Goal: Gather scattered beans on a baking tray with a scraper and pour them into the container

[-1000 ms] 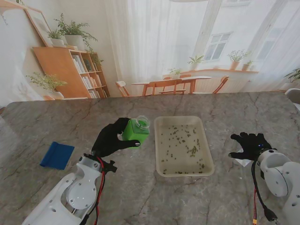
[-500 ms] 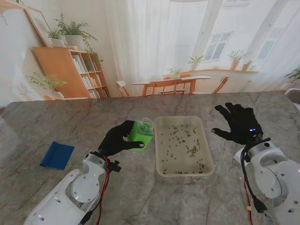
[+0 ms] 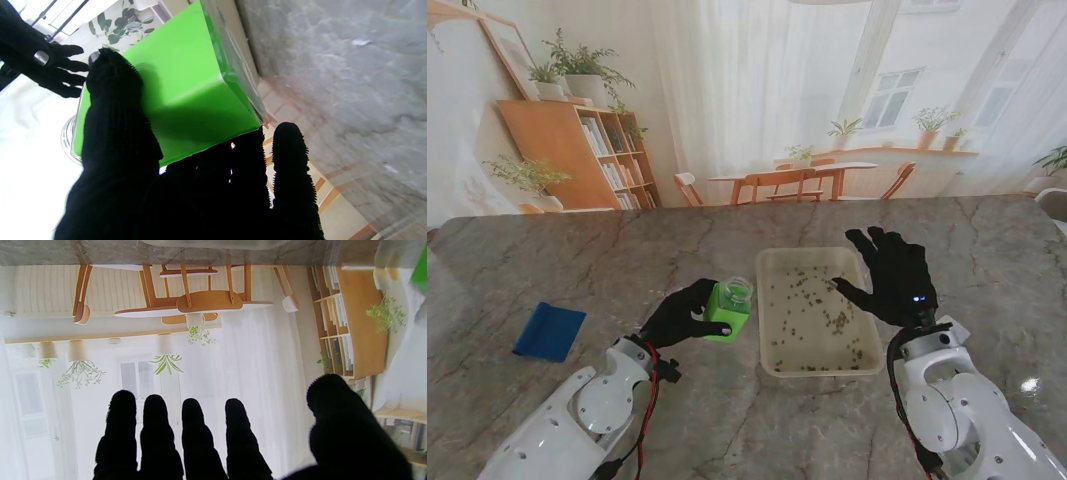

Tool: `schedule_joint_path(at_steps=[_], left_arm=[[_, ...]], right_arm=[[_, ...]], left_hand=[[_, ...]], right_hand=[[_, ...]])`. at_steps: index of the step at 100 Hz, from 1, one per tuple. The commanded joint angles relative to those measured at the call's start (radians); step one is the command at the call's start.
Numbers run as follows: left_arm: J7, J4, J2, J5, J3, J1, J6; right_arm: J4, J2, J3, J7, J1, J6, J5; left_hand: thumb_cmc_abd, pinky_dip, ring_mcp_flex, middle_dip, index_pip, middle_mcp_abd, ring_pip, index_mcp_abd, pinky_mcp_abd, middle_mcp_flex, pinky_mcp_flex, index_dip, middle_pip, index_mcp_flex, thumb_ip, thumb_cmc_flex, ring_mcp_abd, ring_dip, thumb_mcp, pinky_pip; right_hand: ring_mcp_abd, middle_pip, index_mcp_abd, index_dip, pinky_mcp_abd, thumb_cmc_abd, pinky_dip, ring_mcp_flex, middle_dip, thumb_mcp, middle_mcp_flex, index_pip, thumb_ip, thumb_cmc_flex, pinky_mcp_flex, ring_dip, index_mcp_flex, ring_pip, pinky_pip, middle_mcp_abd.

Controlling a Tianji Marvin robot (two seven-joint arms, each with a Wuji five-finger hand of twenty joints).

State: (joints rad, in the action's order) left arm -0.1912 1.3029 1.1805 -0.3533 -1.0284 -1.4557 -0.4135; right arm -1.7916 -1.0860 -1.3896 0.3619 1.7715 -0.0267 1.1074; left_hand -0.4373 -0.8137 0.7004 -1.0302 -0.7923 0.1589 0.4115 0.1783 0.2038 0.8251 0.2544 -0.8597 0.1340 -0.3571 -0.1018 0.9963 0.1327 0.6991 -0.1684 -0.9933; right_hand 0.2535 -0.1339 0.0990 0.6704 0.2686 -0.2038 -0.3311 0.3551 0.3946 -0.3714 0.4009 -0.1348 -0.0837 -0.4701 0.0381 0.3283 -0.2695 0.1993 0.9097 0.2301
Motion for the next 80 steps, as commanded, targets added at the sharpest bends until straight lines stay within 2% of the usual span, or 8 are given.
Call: schedule_joint_path(at_steps=[1,32,74,80], left_arm=[[-0.004,-0.029,0.002,0.005,0.012,0.005,-0.001],[0.001,-0.119,0.011,0.029,0.048,0.043,0.007],[0.004,-0.154,0.016,0.043,0.073,0.058,0.014],[0.011,-0.154,0.014,0.043,0.074,0.058,0.019]], right_arm=[[0.001,-0.017,0.015,0.014,0.010,-0.020,-0.014],[0.017,-0.043,0.074,0.130,0.013,-0.106,-0.074],[0.022,-0.047,0.085,0.124,0.008,-0.113,-0.095],[0.022,-0.047,0.084,0.124,0.008,-0.113,-0.097]], left_hand=[[0.235,-0.001,-0.026,-0.040,-0.144,-0.176,-0.006,-0.192,0.011,0.051,-0.016,-0.114,0.104,-0.032,0.030,0.295,-0.036,-0.008,0.158,0.009],[0.238,0.013,-0.047,-0.035,-0.174,-0.169,0.012,-0.186,0.014,0.030,-0.025,-0.146,0.107,-0.012,0.028,0.294,-0.031,-0.017,0.137,-0.008],[0.208,0.024,-0.058,-0.030,-0.189,-0.161,0.023,-0.179,0.018,0.016,-0.031,-0.165,0.111,0.002,0.033,0.266,-0.024,-0.024,0.128,-0.018],[0.198,0.035,-0.066,-0.006,-0.176,-0.155,0.026,-0.172,0.018,-0.008,-0.036,-0.164,0.138,0.008,0.033,0.250,-0.021,-0.032,0.137,-0.022]], right_hand=[[-0.011,-0.002,-0.011,0.007,0.003,0.030,0.008,0.012,0.010,0.022,0.014,-0.008,0.038,-0.008,0.005,0.009,-0.003,0.004,-0.005,-0.009],[-0.021,-0.006,-0.018,0.007,0.006,0.029,0.002,0.041,0.018,0.023,0.048,-0.018,0.039,-0.010,0.023,0.014,-0.023,0.009,-0.005,-0.021],[-0.028,-0.012,-0.022,0.005,0.017,0.031,-0.011,0.066,0.030,0.023,0.084,-0.027,0.039,-0.008,0.038,0.024,-0.038,0.017,-0.003,-0.032],[-0.028,-0.013,-0.023,0.004,0.017,0.031,-0.013,0.068,0.032,0.023,0.088,-0.028,0.039,-0.008,0.039,0.025,-0.038,0.017,-0.003,-0.034]])
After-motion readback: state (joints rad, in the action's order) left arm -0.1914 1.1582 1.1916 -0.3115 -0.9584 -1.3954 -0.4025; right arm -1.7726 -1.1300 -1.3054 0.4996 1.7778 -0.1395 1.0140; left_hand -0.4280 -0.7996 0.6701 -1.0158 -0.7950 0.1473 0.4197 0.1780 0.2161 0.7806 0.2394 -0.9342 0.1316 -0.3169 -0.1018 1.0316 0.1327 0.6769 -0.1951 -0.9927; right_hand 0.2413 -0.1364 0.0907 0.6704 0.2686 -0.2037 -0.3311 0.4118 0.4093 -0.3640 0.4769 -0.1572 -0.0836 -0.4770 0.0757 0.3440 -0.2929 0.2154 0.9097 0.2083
